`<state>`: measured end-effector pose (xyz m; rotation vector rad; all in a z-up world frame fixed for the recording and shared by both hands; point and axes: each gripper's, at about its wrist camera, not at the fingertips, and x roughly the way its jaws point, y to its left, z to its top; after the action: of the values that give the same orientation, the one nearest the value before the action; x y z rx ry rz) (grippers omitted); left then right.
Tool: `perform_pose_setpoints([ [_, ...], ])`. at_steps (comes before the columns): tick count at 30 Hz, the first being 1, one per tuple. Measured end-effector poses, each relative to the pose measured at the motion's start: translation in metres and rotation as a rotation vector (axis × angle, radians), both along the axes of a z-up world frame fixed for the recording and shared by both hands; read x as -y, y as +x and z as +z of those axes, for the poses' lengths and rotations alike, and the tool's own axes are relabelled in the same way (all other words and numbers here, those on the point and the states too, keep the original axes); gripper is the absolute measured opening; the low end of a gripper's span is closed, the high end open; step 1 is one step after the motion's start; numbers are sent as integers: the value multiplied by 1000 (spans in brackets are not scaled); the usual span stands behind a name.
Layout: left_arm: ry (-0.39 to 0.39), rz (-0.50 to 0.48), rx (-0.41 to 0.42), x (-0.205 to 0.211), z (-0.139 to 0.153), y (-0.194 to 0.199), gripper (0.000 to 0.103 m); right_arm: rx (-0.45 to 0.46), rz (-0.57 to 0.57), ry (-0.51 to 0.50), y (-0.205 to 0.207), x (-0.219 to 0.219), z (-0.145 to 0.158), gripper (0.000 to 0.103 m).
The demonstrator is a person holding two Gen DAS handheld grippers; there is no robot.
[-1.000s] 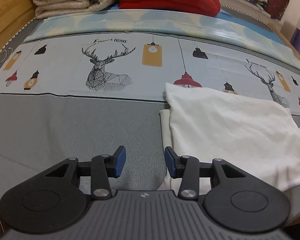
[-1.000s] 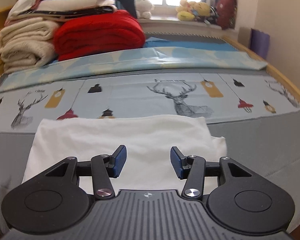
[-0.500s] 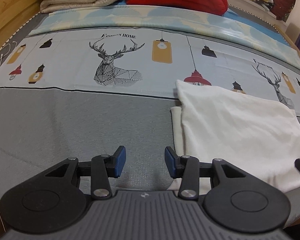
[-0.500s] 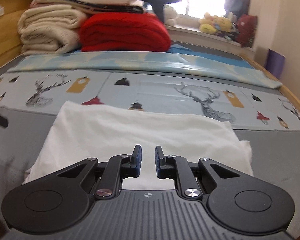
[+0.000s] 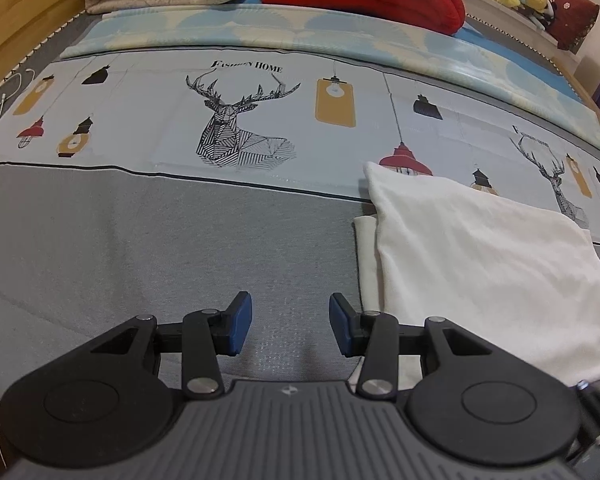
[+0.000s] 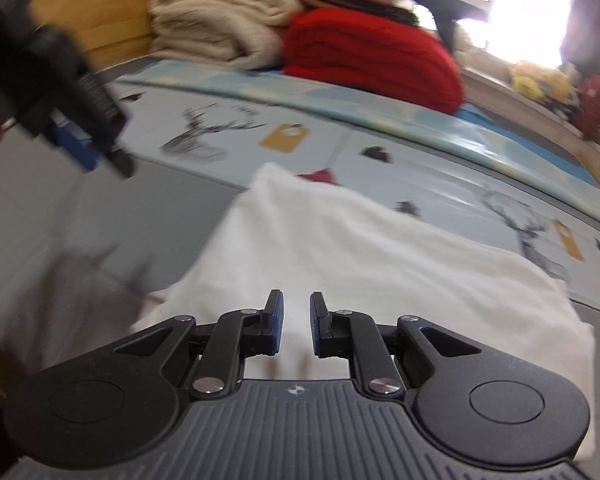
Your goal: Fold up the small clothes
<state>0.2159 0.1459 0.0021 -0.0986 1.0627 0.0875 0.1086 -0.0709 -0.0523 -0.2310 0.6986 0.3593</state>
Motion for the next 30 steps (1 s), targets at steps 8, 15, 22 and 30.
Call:
perform_pose_setpoints([
  [8,-11,21,-5,-15,0,1,48,-54,204,-79,-10,-52,-27,29],
  [15,-2,10,-17,-22,-2,-2,48,-47,305,-221,-15,-81,-57,38],
  [22,-7,-2,-28,-19,-5,4,48,16,336,-264,-19,-81,-61,20],
  [30,-261,-39,-93,5,-19,24,66,110,322,-130,-28,-56,-30,4],
])
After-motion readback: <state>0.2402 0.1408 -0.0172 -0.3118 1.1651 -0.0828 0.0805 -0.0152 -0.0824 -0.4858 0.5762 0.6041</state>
